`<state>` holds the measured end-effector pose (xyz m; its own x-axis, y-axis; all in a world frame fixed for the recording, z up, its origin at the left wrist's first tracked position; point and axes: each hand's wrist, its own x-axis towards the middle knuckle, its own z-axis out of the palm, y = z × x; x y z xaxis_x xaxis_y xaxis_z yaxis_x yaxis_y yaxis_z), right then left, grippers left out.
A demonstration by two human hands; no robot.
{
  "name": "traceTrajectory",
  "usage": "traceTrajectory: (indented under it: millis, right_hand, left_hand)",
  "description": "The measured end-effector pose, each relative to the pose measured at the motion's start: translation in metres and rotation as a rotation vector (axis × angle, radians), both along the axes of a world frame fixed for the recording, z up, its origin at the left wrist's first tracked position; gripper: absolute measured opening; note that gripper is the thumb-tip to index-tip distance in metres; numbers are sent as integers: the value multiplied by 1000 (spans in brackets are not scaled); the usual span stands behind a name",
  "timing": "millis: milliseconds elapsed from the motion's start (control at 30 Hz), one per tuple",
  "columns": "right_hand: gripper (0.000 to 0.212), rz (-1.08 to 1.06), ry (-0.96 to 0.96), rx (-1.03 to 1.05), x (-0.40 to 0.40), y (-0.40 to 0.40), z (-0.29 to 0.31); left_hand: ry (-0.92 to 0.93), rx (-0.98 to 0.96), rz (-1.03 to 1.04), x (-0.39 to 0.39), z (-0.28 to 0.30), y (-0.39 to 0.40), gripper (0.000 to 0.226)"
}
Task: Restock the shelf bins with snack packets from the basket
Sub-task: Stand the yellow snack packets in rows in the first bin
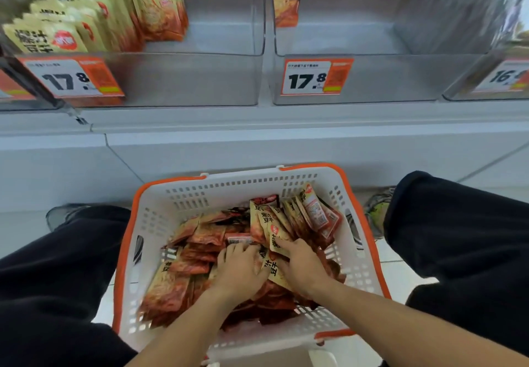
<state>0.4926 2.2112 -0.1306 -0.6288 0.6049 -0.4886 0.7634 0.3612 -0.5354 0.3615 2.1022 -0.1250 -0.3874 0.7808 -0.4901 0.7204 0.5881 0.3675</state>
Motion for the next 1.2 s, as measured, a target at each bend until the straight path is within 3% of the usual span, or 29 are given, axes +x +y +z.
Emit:
traceTrajectory:
  millis: [100, 233, 433, 533, 667, 867, 1033, 1200]
  right_hand:
    - [58, 10, 44, -65, 2, -7, 6]
    - [57, 42, 131, -95, 0, -7, 31]
    - [58, -171, 265, -172, -10, -2, 40]
    - [57, -239, 368, -110, -21, 11, 55]
    - [79, -214, 403, -92, -34, 32, 75]
    - [30, 7, 428, -199, -60, 59, 122]
    - [37, 10, 506, -165, -93, 61, 171]
    - [36, 102, 712, -98, -130, 50, 235]
  left_hand:
    - [-25, -10, 89, 2, 2, 5, 57]
    - [-80, 116, 294, 3, 2, 12, 28]
    - [-302, 350, 585, -4, 26, 20, 10]
    - [-401, 400, 570, -14, 40, 26, 8]
    - [-409, 408, 409, -42, 64, 35, 12]
    - [-323, 425, 208, -96, 130, 46, 12]
    - [-424, 542, 169, -134, 204, 40, 7]
    - [-370, 788, 230, -161, 261, 29, 19]
